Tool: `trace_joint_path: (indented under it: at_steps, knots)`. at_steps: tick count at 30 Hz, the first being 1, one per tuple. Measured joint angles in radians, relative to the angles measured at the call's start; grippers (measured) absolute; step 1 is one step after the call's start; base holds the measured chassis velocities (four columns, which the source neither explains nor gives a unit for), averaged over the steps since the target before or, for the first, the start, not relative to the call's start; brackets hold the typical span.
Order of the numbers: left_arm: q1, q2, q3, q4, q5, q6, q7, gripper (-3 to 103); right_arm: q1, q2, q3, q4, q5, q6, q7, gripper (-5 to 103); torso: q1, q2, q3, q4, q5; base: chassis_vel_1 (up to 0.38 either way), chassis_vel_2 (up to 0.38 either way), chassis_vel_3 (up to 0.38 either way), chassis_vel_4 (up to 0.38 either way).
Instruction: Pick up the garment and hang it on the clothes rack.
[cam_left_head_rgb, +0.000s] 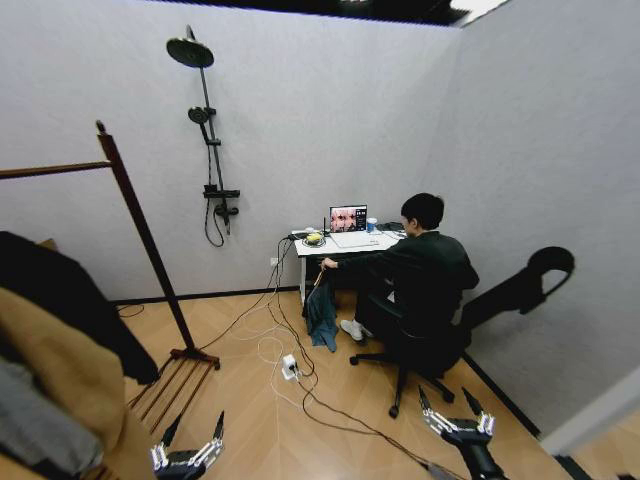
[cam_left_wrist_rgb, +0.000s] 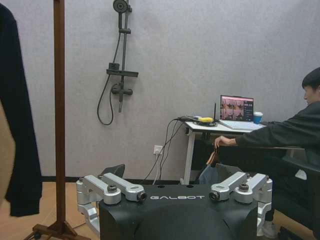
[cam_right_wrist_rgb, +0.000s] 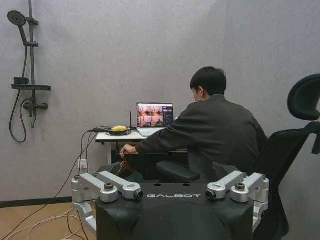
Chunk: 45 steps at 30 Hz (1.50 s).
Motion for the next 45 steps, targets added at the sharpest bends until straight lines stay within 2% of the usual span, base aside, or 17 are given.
trace_joint_path:
  at_steps: [9, 12, 15, 16, 21, 22, 23, 26, 30, 35, 38, 45]
  knots:
    - [0.0, 0.0, 0.0, 0.0, 0.0, 0.0, 0.0, 100, 0.0, 0.0, 0.0, 0.0, 0.0, 0.0, 0.0, 100, 0.0, 0.0, 0.0, 0.0001, 0.0006, 0.369, -0.361, -0.364, 0.37]
    - [0.0, 0.0, 0.0, 0.0, 0.0, 0.0, 0.0, 100, 0.0, 0.0, 0.0, 0.0, 0.0, 0.0, 0.0, 100, -0.001, 0.0, 0.0, -0.0003, -0.0005, 0.351, -0.357, -0.351, 0.344]
    - [0.0, 0.0, 0.0, 0.0, 0.0, 0.0, 0.001, 100, 0.0, 0.0, 0.0, 0.0, 0.0, 0.0, 0.0, 100, 0.0, 0.0, 0.0, -0.0002, 0.0007, 0.355, -0.357, -0.343, 0.344]
    - [0.0, 0.0, 0.0, 0.0, 0.0, 0.0, 0.0, 100, 0.0, 0.0, 0.0, 0.0, 0.0, 0.0, 0.0, 100, 0.0, 0.0, 0.0, 0.0002, -0.0002, 0.348, -0.354, -0.344, 0.357]
    - [0.0, 0.0, 0.0, 0.0, 0.0, 0.0, 0.0, 100, 0.0, 0.0, 0.0, 0.0, 0.0, 0.0, 0.0, 100, -0.001, 0.0, 0.0, -0.0006, 0.0006, 0.296, -0.308, -0.325, 0.296]
    - [0.0, 0.0, 0.0, 0.0, 0.0, 0.0, 0.0, 100, 0.0, 0.0, 0.0, 0.0, 0.0, 0.0, 0.0, 100, -0.001, 0.0, -0.001, 0.0009, -0.0002, 0.193, -0.247, -0.23, 0.211]
    - [0.0, 0.0, 0.0, 0.0, 0.0, 0.0, 0.0, 100, 0.0, 0.0, 0.0, 0.0, 0.0, 0.0, 0.0, 100, -0.001, 0.0, -0.001, 0.0009, -0.0002, 0.193, -0.247, -0.23, 0.211]
    - [0.0, 0.0, 0.0, 0.0, 0.0, 0.0, 0.0, 100, 0.0, 0.0, 0.0, 0.0, 0.0, 0.0, 0.0, 100, -0.001, 0.0, -0.001, -0.001, 0.0002, 0.038, -0.006, -0.125, 0.082]
    - [0.0, 0.0, 0.001, 0.0, 0.0, 0.0, 0.001, 100, 0.0, 0.0, 0.0, 0.0, 0.0, 0.0, 0.0, 100, -0.001, 0.0, 0.0, -0.0008, 0.0007, -0.062, -0.033, -0.011, 0.018]
    - [0.0, 0.0, 0.0, 0.0, 0.0, 0.0, 0.0, 100, 0.0, 0.0, 0.0, 0.0, 0.0, 0.0, 0.0, 100, 0.001, -0.001, 0.0, 0.0009, 0.0004, -0.03, 0.073, 0.137, -0.011]
    - [0.0, 0.0, 0.0, 0.0, 0.0, 0.0, 0.0, 100, 0.0, 0.0, 0.0, 0.0, 0.0, 0.0, 0.0, 100, 0.001, -0.001, 0.0, -0.0001, 0.0001, 0.026, 0.084, 0.063, -0.005]
    - [0.0, 0.0, 0.0, 0.0, 0.0, 0.0, 0.0, 100, 0.0, 0.0, 0.0, 0.0, 0.0, 0.0, 0.0, 100, -0.001, -0.003, -0.001, 0.0003, 0.0001, 0.094, 0.047, 0.03, 0.071]
